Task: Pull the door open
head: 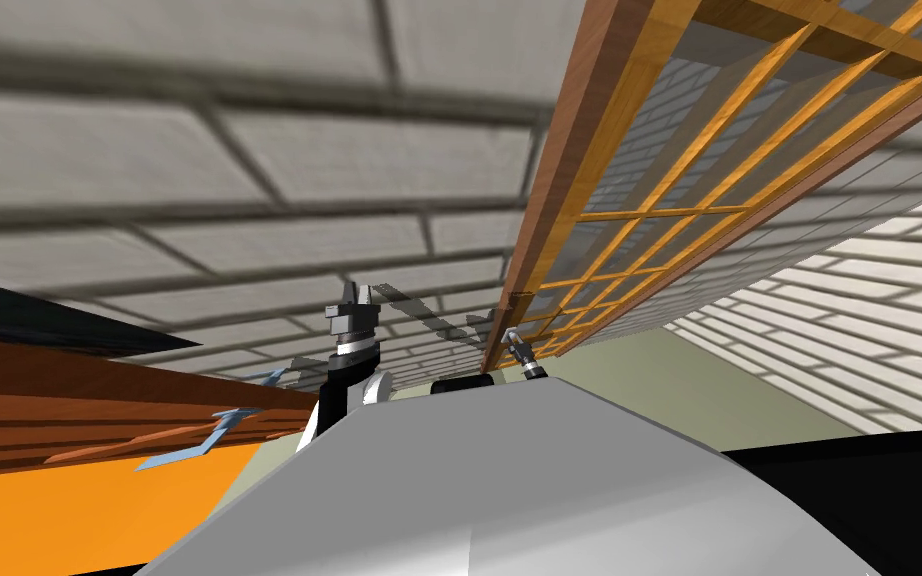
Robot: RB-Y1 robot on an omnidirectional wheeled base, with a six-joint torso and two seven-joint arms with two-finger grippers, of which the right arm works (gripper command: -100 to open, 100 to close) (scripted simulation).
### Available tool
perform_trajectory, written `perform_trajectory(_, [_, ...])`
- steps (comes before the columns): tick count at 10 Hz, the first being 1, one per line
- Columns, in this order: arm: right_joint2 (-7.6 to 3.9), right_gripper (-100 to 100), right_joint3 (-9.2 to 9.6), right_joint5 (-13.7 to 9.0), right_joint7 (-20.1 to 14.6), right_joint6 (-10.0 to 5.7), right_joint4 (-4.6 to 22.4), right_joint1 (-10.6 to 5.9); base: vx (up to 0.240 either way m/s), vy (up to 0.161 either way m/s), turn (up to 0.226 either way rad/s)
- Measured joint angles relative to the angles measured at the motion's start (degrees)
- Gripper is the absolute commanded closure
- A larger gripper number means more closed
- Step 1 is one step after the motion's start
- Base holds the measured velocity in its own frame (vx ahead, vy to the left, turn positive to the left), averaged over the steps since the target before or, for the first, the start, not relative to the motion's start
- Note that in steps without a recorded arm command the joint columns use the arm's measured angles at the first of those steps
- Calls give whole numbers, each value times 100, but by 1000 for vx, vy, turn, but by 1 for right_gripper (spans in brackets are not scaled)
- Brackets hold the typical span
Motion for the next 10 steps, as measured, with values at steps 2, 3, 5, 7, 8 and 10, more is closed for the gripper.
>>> perform_trajectory(2, [-34,100,-18,-118,-186,12,-15,1,-74,-8,144])
perform_trajectory(3, [-49,100,-22,-191,-308,7,-3,-11,-66,-13,169])
perform_trajectory(5, [-75,100,-27,-309,-524,0,26,-23,-69,-21,130])
perform_trajectory(7, [-96,100,-15,-468,-820,10,17,-17,-78,-21,156])
perform_trajectory(8, [-106,100,-14,-540,-952,-11,67,-41,-60,-14,121])
perform_trajectory(10, [-121,100,0,-672,-1211,10,45,-29,-61,-15,120])
